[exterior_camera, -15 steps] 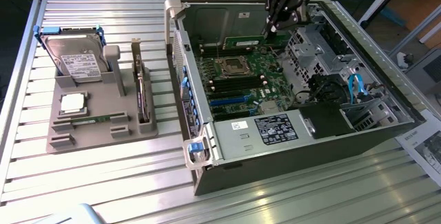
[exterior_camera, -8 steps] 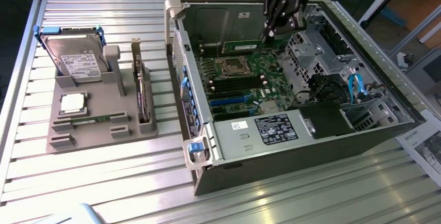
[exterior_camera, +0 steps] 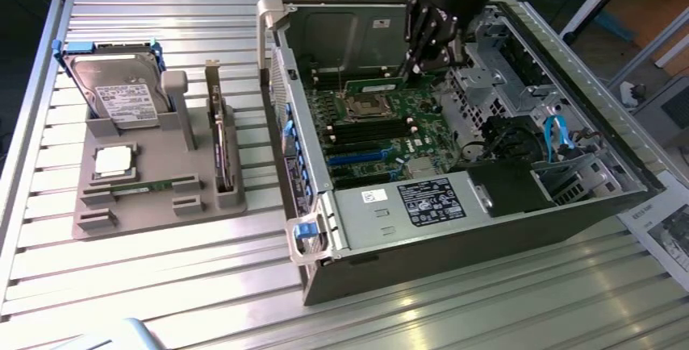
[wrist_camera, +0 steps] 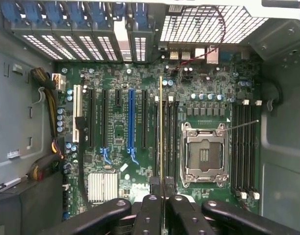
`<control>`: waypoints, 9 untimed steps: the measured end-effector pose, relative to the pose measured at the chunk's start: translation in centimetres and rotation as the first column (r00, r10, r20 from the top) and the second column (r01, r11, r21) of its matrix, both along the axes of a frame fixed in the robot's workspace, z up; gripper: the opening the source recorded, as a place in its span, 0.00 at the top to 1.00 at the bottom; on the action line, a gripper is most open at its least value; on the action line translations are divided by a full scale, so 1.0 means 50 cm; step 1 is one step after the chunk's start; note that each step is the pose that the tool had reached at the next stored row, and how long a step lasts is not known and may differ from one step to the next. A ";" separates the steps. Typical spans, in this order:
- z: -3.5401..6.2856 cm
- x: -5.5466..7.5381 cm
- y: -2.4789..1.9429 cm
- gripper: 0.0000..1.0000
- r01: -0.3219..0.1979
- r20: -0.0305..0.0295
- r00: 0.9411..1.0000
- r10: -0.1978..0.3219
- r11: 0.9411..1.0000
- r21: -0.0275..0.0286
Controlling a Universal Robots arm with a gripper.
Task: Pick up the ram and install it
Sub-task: 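Insert the ram into the slot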
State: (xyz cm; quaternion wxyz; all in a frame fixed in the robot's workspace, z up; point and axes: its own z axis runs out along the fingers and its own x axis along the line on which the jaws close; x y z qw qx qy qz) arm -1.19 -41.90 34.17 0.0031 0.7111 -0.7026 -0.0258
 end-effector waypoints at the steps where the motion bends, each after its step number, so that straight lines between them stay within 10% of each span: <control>1: -0.006 0.000 -0.0001 0.88 0.000 0.000 1.000 0.000 1.000 0.000; 9: -0.039 0.000 -0.0002 0.88 0.000 0.000 1.000 0.000 1.000 0.000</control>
